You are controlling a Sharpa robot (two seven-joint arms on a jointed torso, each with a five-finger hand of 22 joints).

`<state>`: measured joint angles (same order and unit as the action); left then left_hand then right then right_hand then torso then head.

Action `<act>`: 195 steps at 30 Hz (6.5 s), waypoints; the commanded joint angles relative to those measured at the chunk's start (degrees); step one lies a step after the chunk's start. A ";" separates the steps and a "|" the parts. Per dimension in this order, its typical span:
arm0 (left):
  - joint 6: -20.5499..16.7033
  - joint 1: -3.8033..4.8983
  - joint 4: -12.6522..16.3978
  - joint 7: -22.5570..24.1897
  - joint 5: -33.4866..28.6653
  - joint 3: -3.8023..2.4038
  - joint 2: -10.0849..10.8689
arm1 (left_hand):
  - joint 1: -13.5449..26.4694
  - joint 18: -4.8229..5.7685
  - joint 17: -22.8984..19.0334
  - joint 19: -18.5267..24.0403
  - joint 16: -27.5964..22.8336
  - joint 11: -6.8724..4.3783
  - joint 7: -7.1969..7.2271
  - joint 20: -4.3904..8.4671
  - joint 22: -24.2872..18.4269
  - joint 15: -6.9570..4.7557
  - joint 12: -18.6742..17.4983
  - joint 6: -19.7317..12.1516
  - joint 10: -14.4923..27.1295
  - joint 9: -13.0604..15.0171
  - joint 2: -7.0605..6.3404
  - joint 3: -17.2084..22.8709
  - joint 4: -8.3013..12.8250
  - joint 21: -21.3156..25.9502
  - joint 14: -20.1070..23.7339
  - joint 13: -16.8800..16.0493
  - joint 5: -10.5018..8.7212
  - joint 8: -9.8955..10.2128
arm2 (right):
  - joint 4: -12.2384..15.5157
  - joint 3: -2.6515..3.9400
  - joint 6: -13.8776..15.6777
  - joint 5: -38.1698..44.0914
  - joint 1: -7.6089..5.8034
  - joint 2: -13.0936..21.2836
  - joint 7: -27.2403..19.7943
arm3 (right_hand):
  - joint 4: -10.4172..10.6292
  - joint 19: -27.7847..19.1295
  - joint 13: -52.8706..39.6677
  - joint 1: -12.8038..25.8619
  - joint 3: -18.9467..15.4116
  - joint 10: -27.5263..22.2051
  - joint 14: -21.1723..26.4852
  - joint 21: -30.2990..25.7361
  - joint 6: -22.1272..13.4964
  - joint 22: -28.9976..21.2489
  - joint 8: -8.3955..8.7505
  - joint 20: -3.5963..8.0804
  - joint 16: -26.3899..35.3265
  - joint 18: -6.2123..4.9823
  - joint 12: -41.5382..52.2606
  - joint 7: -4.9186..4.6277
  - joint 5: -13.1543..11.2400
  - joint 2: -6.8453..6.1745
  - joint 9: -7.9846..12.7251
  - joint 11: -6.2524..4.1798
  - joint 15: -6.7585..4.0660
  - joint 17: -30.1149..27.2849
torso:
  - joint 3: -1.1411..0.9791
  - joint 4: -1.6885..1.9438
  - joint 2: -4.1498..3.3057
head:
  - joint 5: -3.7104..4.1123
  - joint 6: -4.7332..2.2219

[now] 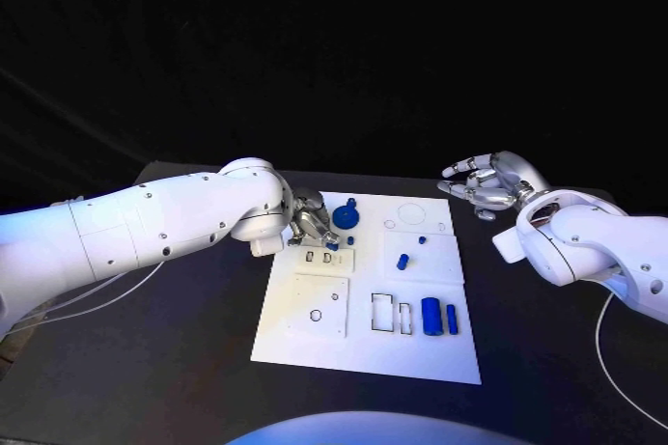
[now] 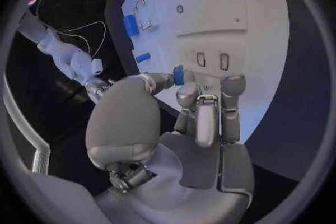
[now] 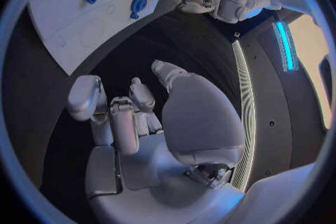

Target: Assemble the parts on the task board

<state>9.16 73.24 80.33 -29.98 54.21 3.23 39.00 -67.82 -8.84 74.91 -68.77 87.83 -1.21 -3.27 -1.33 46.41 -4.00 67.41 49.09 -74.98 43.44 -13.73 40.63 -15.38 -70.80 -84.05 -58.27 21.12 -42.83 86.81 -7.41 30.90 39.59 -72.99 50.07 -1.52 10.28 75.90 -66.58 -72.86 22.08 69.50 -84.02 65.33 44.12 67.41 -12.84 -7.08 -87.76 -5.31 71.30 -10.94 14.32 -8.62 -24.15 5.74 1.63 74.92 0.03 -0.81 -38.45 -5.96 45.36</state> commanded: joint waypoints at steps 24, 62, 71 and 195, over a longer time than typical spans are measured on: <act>2.15 -1.09 -0.15 -1.51 5.88 0.81 -0.91 | 2.07 1.05 11.02 -1.36 0.46 -0.44 0.52 0.37 2.07 -1.00 1.13 1.62 -1.71 0.85 -0.68 11.52 13.19 -1.42 -4.94 -1.28 5.98 -0.88 | -0.01 0.00 -0.36 0.59 0.08 0.04 -0.25 | 0.61 -0.25 0.04 -0.18 0.06 -0.24 -4.39 -0.25 0.32 -0.06 -0.43 -0.02 0.19 -0.98 -0.19 0.27 0.43 0.03 0.08 -0.04 -0.37 8.90 | 0.03 -0.06 -0.03 | -0.23 0.63; 4.55 -2.23 -0.55 -2.22 8.99 0.86 -1.12 | 2.45 1.10 11.54 -1.45 0.68 -0.63 0.75 0.38 2.30 -1.13 0.77 1.90 -1.75 1.13 -0.56 11.27 13.13 -1.54 -5.07 -0.70 6.37 -1.24 | 0.10 0.00 -0.16 1.62 0.33 0.16 -0.52 | 1.10 -0.24 0.09 0.19 0.02 -0.21 -4.38 -0.40 0.36 -0.14 -0.66 0.00 0.24 -1.00 -0.17 0.30 1.19 0.19 0.15 -0.08 -0.39 8.83 | -0.02 -0.11 -0.03 | -0.07 1.27; 4.24 -2.24 -0.45 -2.08 8.97 0.85 -1.21 | 2.60 1.13 11.66 -1.52 0.74 -0.70 0.83 0.38 2.45 -1.19 0.88 2.00 -1.94 1.24 -0.54 11.19 13.12 -1.61 -5.10 -0.81 6.51 -1.39 | 0.11 0.00 -0.11 1.65 0.40 0.15 -0.57 | 1.22 -0.25 0.08 0.28 0.01 -0.19 -4.38 -0.46 0.38 -0.17 -0.72 0.01 0.25 -1.01 -0.14 0.31 1.43 0.20 0.17 -0.09 -0.40 8.82 | -0.03 -0.12 -0.02 | -0.08 1.34; -1.99 -5.70 1.48 -1.70 7.89 0.10 0.88 | 5.61 1.53 12.89 -2.87 1.30 -1.83 2.24 0.98 4.47 -2.09 1.98 4.12 -4.61 1.29 0.54 8.93 11.14 -2.38 -5.41 -2.30 5.66 -1.82 | 0.01 0.00 0.61 1.34 0.90 0.67 -1.06 | 1.76 -0.22 0.16 0.61 -0.03 -0.18 -4.37 -0.64 0.38 -0.24 -1.01 0.06 0.30 -1.03 -0.11 0.37 2.17 0.30 0.31 -0.14 -0.46 8.75 | -0.04 -0.11 -0.01 | 0.59 2.22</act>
<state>3.98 68.13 81.79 -30.54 63.34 2.85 40.14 -62.25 -7.96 74.91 -71.16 88.75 -3.07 -1.62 -0.32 50.80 -5.62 69.01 52.61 -79.27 44.81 -13.73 39.66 -14.40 -73.07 -84.04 -60.53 26.97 -44.90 86.81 -7.42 31.54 40.53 -72.12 50.76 -2.13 11.71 75.90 -66.47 -72.61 21.91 69.50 -84.02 64.87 44.31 67.26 -13.50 -7.08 -87.76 -5.31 71.30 -10.75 16.31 -8.37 -23.89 5.74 1.63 74.90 -0.03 -0.90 -38.42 -5.38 47.61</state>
